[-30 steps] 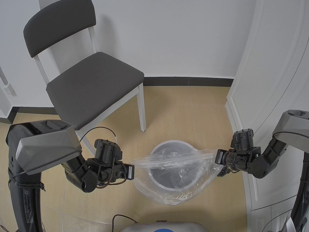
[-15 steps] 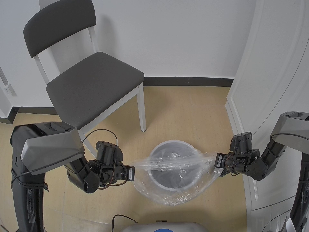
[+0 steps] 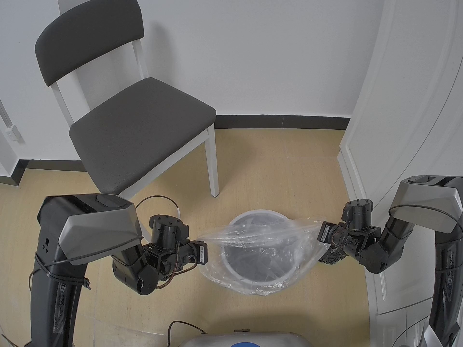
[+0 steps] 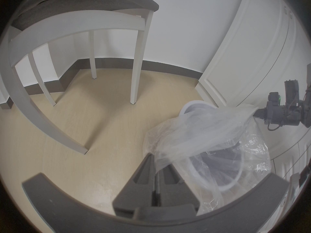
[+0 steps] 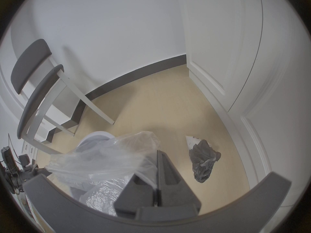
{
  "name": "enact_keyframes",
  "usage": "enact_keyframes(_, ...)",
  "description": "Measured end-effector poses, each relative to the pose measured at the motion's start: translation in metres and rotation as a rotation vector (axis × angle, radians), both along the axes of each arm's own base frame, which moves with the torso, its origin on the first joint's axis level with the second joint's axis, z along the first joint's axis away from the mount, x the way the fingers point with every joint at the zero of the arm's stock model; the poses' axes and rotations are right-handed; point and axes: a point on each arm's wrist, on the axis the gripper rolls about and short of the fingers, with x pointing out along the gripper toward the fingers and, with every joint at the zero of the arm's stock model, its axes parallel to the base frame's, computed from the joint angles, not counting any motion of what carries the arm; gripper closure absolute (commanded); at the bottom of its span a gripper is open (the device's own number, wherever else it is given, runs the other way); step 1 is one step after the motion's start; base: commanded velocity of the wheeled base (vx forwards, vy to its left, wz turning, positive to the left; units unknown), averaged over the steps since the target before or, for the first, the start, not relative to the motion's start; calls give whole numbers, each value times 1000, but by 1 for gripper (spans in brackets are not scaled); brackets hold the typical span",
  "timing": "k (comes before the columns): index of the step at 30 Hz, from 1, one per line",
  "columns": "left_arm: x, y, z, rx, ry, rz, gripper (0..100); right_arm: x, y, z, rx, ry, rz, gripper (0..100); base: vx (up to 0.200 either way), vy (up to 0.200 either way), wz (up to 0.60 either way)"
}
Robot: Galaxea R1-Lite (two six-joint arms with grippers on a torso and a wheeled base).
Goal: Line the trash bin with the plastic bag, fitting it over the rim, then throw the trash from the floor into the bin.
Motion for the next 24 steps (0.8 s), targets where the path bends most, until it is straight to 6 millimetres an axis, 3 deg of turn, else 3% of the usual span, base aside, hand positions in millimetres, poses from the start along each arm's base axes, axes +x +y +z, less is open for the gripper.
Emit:
enact_keyframes(6,-7,0,-5,5,18,-18,100,-10,-6,-9,-37,52,16,100,0,0,0)
enact_keyframes(13,-22,-1,7,-17,36,-83,100,-29,-2,-11,-99,88,106,100,0,0,0)
enact_keyframes(24,-21,-5,8,-55,-44,-91,100,-34,1,-24,-117,124,124,100,0,0,0)
